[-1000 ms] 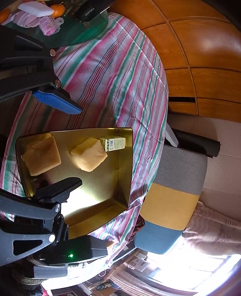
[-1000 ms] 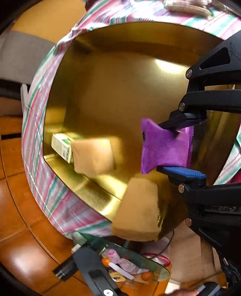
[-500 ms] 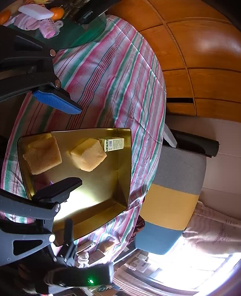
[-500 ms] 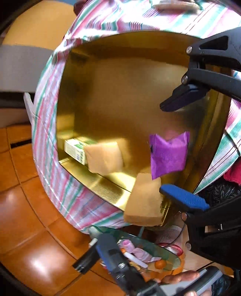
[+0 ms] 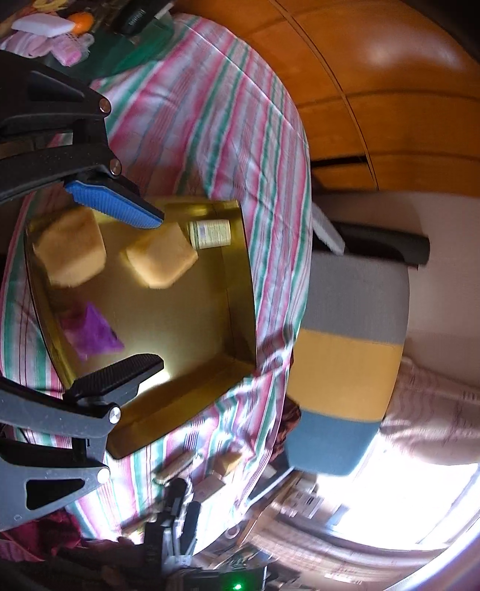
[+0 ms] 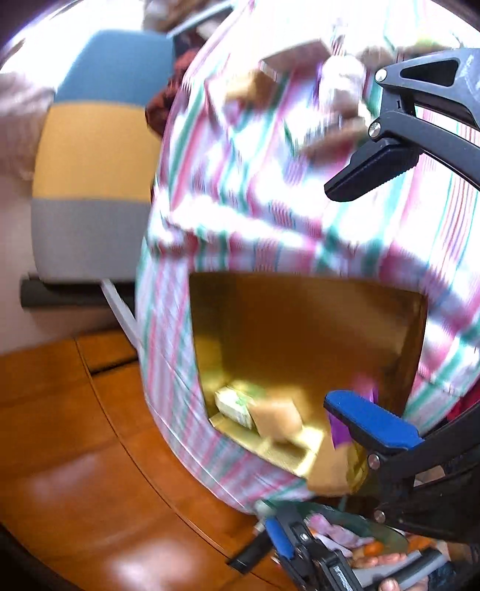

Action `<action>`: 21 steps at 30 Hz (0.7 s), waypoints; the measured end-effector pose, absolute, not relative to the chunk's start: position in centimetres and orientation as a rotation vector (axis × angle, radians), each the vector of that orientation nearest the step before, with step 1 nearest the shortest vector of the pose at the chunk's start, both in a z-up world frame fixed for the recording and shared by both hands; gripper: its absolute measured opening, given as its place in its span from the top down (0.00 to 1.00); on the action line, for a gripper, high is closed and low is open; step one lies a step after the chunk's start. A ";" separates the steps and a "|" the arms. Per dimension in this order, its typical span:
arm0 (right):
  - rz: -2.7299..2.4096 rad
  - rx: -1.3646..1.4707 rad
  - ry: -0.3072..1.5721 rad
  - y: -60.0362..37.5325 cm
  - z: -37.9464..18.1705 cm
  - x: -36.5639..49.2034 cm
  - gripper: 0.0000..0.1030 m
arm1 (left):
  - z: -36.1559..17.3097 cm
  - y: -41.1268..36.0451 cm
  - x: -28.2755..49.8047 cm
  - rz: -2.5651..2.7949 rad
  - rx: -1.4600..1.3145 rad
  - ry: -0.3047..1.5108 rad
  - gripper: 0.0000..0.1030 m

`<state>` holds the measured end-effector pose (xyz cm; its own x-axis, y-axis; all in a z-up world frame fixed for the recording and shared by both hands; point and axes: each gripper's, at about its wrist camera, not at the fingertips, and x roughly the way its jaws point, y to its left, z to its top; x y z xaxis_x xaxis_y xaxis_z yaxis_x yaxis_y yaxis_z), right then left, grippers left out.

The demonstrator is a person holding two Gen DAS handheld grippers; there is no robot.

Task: Organize objects
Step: 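Carry the purple packet to the gold tray and open the right gripper, then grasp the white plastic-wrapped ball with the left gripper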

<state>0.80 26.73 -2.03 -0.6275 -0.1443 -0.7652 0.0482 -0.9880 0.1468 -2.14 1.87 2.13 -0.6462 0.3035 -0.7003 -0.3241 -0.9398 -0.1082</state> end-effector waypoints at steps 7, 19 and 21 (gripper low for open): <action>-2.978 1.314 -0.294 37.2 -0.9 3.5 0.00 | 2.4 6.9 -2.6 2.456 -1.089 0.091 0.31; -3.222 1.310 -1.187 56.5 -5.1 11.6 0.00 | 0.3 18.8 -2.1 2.156 -1.170 0.206 0.31; -3.185 1.164 -1.372 58.0 -5.2 12.9 0.00 | -0.2 20.9 -2.1 2.123 -1.181 0.224 0.33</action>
